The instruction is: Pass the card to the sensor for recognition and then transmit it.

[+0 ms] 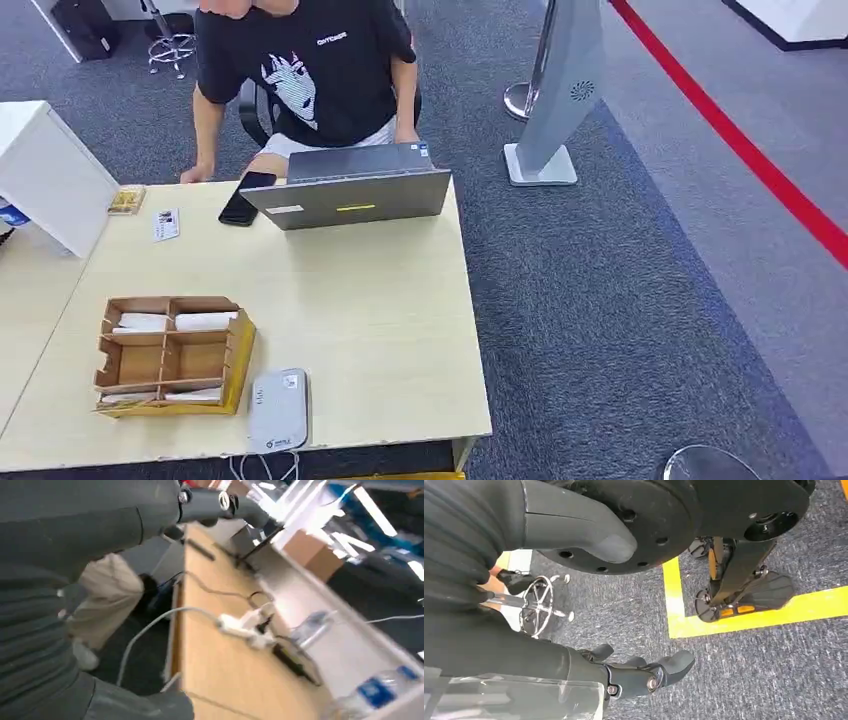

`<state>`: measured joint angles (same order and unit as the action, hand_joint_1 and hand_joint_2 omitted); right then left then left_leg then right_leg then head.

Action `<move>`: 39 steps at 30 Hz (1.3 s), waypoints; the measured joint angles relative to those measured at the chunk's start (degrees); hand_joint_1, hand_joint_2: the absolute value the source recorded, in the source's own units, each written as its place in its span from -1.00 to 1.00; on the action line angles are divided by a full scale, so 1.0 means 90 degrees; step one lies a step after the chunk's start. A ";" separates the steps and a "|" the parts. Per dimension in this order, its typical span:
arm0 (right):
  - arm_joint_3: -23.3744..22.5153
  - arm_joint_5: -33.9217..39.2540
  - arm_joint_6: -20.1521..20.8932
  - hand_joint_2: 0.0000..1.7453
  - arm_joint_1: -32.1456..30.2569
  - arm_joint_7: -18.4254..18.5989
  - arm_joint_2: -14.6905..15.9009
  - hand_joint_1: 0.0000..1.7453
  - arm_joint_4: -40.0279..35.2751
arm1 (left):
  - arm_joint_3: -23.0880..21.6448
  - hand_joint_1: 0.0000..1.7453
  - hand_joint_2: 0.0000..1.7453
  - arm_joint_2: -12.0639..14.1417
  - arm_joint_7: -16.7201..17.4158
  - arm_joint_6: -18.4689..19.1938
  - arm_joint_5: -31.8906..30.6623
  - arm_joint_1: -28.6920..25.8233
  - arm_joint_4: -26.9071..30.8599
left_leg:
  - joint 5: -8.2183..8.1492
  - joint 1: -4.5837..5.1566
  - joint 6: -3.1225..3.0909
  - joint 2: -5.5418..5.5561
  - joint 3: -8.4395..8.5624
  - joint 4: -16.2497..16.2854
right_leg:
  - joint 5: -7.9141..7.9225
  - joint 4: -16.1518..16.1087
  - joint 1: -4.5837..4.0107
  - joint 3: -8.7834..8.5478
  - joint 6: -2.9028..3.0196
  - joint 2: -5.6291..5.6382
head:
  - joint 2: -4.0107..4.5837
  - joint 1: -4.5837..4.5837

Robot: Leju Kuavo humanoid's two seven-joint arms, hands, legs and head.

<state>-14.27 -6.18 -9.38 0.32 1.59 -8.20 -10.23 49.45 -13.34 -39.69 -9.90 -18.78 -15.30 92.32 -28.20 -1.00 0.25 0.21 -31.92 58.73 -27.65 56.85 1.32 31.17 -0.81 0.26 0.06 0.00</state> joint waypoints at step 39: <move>-0.0015 -0.0160 0.0071 1.00 0.0032 0.0153 -0.0046 1.00 -0.0002 | 0.0832 1.00 1.00 0.1417 0.0838 -0.0961 -0.0887 0.1802 -0.8385 | 0.0000 -0.0003 -0.0001 -0.0003 0.0000 0.0001 | 0.0002 -0.0001 -0.0002 0.0007 0.0000 0.0006 | 0.0000 0.0015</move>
<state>-14.40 -7.63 -8.74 0.61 2.97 -8.61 -10.25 56.94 -0.59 -32.15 -18.56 -26.76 0.91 16.85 -28.20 -1.03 0.25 0.19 -31.92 58.74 -27.63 56.84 1.30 31.23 -0.81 0.32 0.07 0.13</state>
